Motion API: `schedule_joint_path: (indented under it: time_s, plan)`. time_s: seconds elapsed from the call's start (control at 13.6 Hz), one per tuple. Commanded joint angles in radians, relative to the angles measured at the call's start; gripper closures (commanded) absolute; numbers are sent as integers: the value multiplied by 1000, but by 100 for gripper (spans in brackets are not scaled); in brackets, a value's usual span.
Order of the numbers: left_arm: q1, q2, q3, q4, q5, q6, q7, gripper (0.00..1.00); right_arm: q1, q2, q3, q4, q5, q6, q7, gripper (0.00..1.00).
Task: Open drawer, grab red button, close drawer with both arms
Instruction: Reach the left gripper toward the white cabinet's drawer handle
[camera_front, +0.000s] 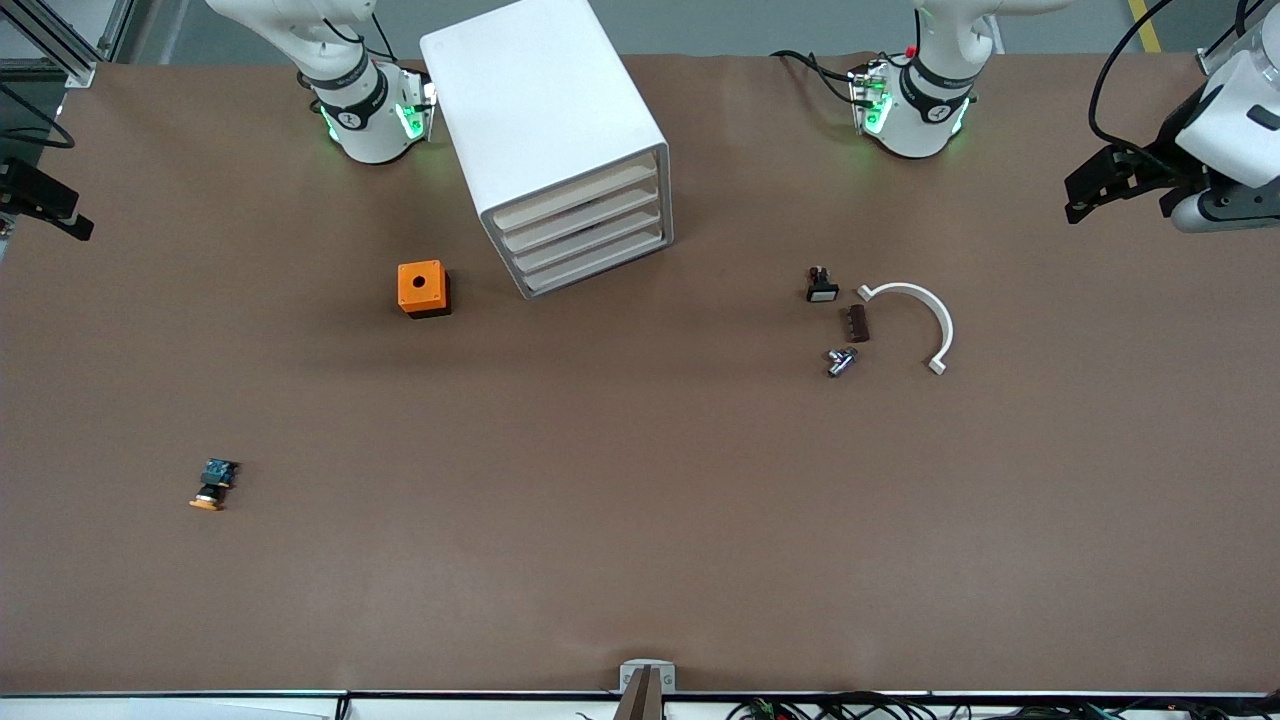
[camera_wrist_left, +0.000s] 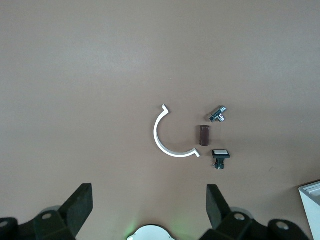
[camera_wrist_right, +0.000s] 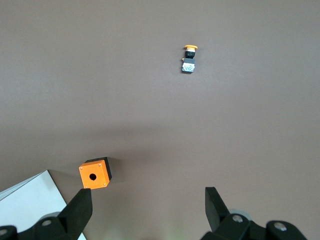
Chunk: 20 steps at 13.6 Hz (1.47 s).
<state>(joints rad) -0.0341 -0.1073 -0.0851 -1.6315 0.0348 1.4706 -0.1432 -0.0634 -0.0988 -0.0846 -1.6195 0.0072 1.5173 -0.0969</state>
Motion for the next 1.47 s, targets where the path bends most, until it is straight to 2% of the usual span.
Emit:
schedule_joint_path:
  time_s: [0.0, 0.15, 0.66, 0.88, 1.17, 1.39]
  plan:
    - [8, 3, 4, 21, -1, -7, 2, 0, -13, -25, 9, -25, 13, 6, 29, 0]
    - [5, 11, 2, 33, 0, -6, 2, 0, -13, -25, 9, -25, 13, 6, 48, 0]
    - [-32, 227, -21, 61, -19, 34, -39, 0, -13, -25, 9, -23, 13, 6, 46, 0]
    - [-105, 332, -21, 64, -64, 57, -253, 0, -12, -21, 9, -20, 13, 0, 48, 0]
    - [-228, 498, -21, 151, -69, 73, -580, 0, -6, -15, 13, 4, 4, 0, 37, 0]
    - [-305, 612, -21, 208, -173, 73, -910, 0, -35, 5, 6, 39, 14, -9, 36, 0]
